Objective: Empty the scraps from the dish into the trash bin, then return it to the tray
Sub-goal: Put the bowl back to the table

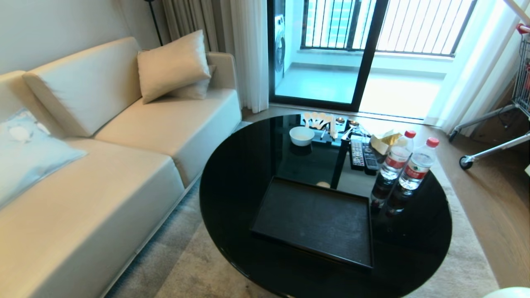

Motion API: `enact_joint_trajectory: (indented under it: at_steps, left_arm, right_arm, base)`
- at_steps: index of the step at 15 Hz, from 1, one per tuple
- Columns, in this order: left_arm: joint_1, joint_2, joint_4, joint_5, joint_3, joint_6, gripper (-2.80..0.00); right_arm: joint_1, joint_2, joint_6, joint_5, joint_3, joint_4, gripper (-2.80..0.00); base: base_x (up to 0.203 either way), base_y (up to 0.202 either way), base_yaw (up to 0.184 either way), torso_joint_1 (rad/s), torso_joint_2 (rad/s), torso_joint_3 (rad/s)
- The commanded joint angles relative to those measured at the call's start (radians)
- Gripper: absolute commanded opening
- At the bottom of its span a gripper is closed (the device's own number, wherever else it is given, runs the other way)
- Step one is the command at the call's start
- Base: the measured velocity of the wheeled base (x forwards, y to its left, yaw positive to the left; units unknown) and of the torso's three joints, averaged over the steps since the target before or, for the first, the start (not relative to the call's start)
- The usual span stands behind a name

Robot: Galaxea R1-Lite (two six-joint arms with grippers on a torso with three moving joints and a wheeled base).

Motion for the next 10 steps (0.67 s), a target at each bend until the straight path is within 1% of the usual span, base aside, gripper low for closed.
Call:
enact_joint_trajectory:
  at_steps: [1,3,10]
  left_arm:
    - [0.0,0.0,-0.001,0.001,0.0,-0.001,-2.8]
    - [0.0,0.0,-0.001,0.001,0.0,-0.001,-2.8]
    - [0.0,0.0,-0.001,0.001,0.0,-0.001,-2.8]
  right_arm:
    - [0.0,0.002,-0.001,0.0,0.0,0.0,-2.8]
    - [0.0,0.002,-0.001,0.0,0.0,0.0,-2.8]
    - [0.0,0.002,-0.002,0.002,0.0,0.0,-2.8]
  base:
    - [0.0,0.183,-0.001,0.0,0.0,0.005]
    - [0.0,0.124,0.003,0.001,0.0,-0.001]
    - [0.0,0.0,0.0,0.0,0.0,0.0]
